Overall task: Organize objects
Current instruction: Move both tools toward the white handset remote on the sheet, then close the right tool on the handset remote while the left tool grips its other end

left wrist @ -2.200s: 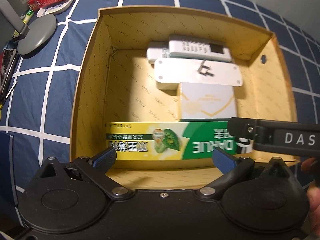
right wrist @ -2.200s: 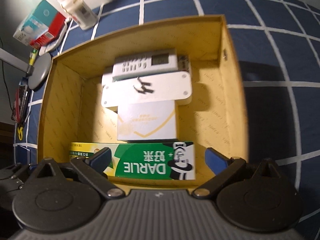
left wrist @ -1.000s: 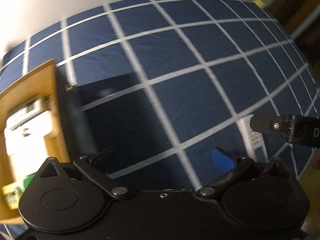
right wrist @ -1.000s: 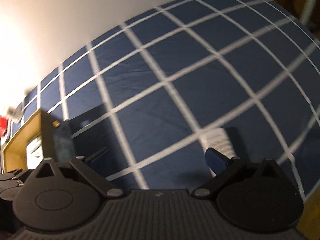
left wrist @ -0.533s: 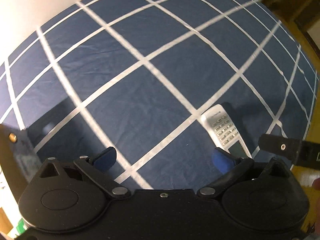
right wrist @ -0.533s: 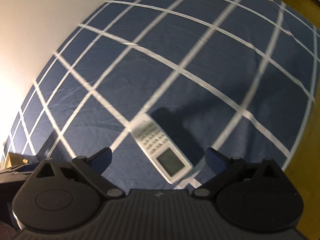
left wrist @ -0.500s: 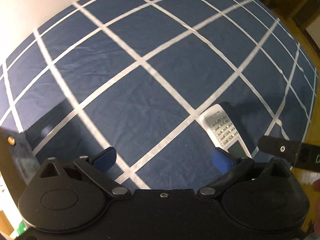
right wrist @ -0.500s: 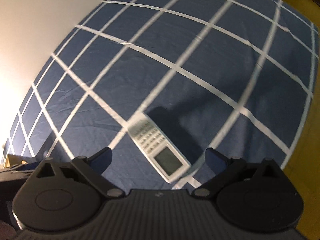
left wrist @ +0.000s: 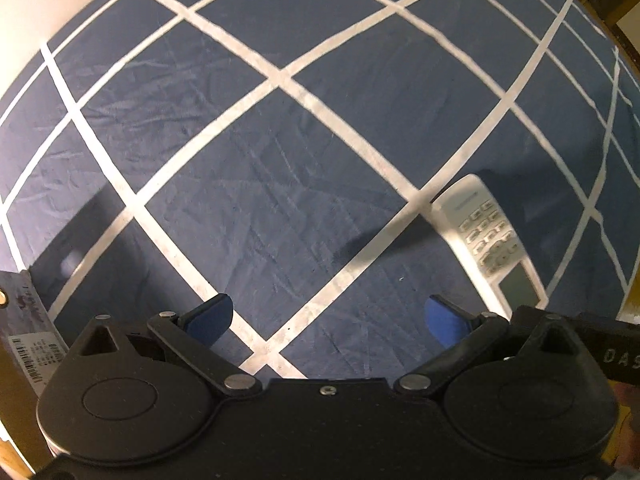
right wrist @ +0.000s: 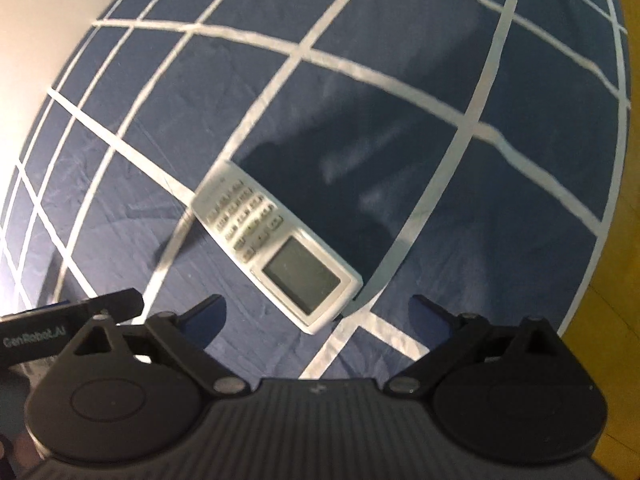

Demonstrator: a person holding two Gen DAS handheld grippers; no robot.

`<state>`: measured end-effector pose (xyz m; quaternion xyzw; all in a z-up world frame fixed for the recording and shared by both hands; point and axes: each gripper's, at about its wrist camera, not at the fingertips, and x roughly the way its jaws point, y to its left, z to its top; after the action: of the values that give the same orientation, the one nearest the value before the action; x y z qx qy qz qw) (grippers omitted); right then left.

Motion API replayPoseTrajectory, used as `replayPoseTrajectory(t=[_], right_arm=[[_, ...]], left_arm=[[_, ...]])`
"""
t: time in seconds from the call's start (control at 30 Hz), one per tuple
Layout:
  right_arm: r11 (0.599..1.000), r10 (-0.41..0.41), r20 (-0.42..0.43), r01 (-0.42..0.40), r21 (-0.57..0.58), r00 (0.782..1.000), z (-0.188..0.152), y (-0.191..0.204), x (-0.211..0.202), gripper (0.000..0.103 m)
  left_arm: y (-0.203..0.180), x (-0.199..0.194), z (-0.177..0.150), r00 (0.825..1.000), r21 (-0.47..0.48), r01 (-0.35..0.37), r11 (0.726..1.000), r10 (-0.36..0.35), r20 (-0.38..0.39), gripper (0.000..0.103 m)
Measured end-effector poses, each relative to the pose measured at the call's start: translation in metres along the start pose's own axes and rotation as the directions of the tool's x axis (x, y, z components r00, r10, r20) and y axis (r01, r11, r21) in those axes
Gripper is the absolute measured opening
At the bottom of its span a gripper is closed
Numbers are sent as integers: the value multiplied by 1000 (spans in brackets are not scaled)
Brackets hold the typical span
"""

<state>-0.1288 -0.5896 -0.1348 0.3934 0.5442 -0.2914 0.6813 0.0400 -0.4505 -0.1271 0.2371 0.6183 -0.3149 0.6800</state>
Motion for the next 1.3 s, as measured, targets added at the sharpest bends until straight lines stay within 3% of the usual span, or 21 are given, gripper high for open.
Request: replayPoseTrajectory(t=[0.2, 0.37, 0.53, 1.0, 1.3], right_arm=[[1000, -19, -30, 19, -4, 999, 0, 1, 17, 86], [1000, -26, -47, 26, -14, 999, 0, 0, 25, 69], [999, -17, -42, 15, -50, 999, -2, 3, 26, 61], [996, -81, 20, 81, -27, 997, 19, -26, 17, 60], [999, 9, 51, -10, 35, 999, 41, -45, 7, 64]], left_arm=[[1, 8, 4, 1000, -1, -4, 1000, 4, -17, 103], [-4, 14, 6, 1000, 4, -6, 1000, 6, -29, 103], [-10, 17, 7, 999, 10, -2, 1000, 3, -36, 103], [-38, 27, 15, 998, 31, 27, 999, -25, -51, 103], [-60, 33, 29, 997, 63, 61, 996, -57, -54, 103]])
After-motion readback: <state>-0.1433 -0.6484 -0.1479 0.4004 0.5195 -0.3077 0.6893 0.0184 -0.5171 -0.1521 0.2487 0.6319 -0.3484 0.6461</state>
